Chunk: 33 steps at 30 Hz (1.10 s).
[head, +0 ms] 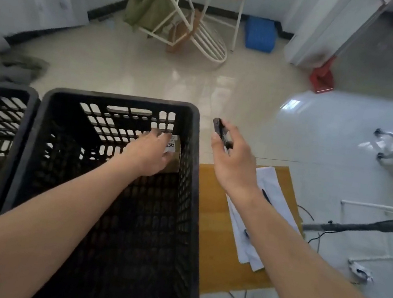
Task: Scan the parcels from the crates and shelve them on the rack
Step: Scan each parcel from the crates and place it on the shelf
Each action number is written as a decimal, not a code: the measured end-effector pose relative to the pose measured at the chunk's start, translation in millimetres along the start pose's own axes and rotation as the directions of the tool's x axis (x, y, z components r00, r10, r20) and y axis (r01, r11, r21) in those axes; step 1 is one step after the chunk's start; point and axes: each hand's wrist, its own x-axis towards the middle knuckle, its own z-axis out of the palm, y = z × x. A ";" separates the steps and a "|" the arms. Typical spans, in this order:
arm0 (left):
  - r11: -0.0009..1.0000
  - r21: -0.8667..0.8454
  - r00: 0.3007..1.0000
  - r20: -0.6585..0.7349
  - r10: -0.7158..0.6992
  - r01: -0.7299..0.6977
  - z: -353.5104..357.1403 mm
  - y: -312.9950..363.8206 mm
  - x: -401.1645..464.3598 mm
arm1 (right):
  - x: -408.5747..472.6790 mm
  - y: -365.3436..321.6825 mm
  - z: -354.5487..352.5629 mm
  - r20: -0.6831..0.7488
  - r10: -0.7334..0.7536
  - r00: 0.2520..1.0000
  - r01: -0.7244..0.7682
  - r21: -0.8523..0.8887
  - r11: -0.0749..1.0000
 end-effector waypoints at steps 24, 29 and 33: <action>-0.018 -0.766 0.692 0.590 -0.416 0.643 45.1 -12.6 7.9 | -3.7 39.0 27.1 0.081 0.066 0.995 -0.066 0.000 0.998; -0.161 -0.671 0.616 0.733 -0.288 0.723 50.6 -29.3 -4.2 | -11.4 39.7 27.0 0.072 0.072 0.995 -0.073 0.000 0.997; -0.189 -0.755 0.715 0.655 -0.246 0.627 40.8 -32.1 -27.5 | -17.1 29.9 19.7 0.027 0.073 0.997 -0.073 -0.007 0.997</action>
